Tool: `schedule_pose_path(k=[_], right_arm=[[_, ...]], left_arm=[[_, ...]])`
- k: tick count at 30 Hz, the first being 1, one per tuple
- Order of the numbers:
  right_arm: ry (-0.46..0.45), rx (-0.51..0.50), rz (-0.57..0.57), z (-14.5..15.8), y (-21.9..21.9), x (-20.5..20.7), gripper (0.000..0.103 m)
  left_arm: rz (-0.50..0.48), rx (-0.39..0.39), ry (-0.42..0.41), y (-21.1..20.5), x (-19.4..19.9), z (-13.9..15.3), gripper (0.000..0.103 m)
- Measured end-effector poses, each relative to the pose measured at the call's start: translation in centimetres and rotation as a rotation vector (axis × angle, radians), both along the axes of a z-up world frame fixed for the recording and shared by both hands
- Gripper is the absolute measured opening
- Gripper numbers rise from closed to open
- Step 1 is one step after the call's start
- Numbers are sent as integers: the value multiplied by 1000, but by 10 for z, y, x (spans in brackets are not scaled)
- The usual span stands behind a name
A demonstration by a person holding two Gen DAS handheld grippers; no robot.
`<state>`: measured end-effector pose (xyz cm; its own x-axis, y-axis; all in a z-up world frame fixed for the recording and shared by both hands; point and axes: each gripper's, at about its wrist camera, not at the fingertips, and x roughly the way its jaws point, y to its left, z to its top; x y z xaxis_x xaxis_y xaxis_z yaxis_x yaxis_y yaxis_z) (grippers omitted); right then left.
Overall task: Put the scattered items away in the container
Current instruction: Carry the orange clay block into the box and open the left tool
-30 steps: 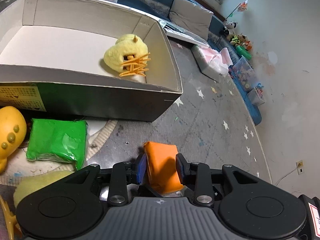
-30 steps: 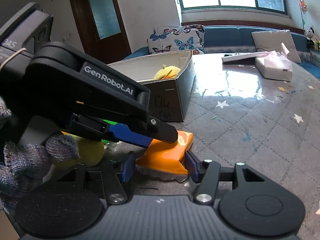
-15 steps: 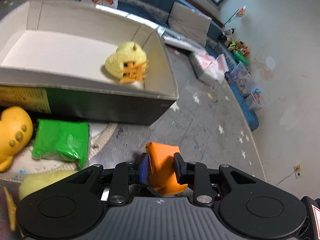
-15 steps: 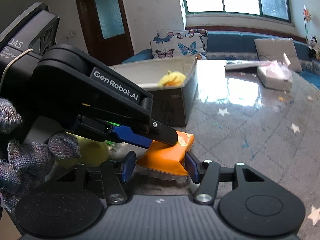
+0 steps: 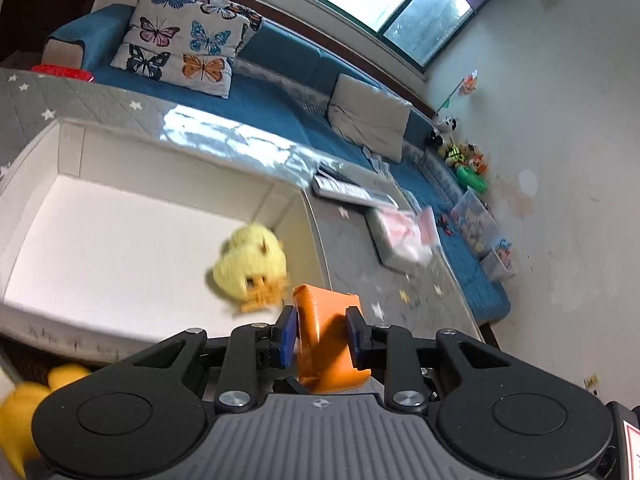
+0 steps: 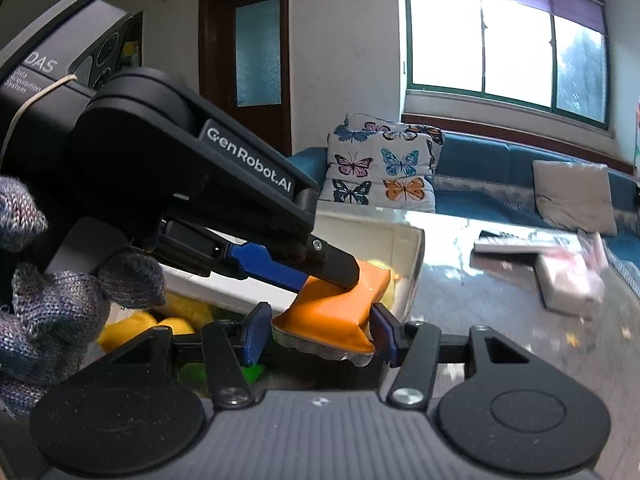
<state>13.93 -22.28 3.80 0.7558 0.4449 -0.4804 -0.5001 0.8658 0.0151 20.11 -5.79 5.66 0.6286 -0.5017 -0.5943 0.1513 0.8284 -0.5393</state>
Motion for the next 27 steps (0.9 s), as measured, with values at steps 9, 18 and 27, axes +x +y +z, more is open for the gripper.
schedule_pose_path(k=[9,18,27], right_arm=[[6,-47,13,-12,8,48,55],[25,-86,28,-28,12,65,56],[22,-80,26,-29,11,64,59]], left_arm=[[9,-37,31,7,42,-19,27],[19,-56,59,12,51,-38,28],[14,-39,64,11,53,-41,28]])
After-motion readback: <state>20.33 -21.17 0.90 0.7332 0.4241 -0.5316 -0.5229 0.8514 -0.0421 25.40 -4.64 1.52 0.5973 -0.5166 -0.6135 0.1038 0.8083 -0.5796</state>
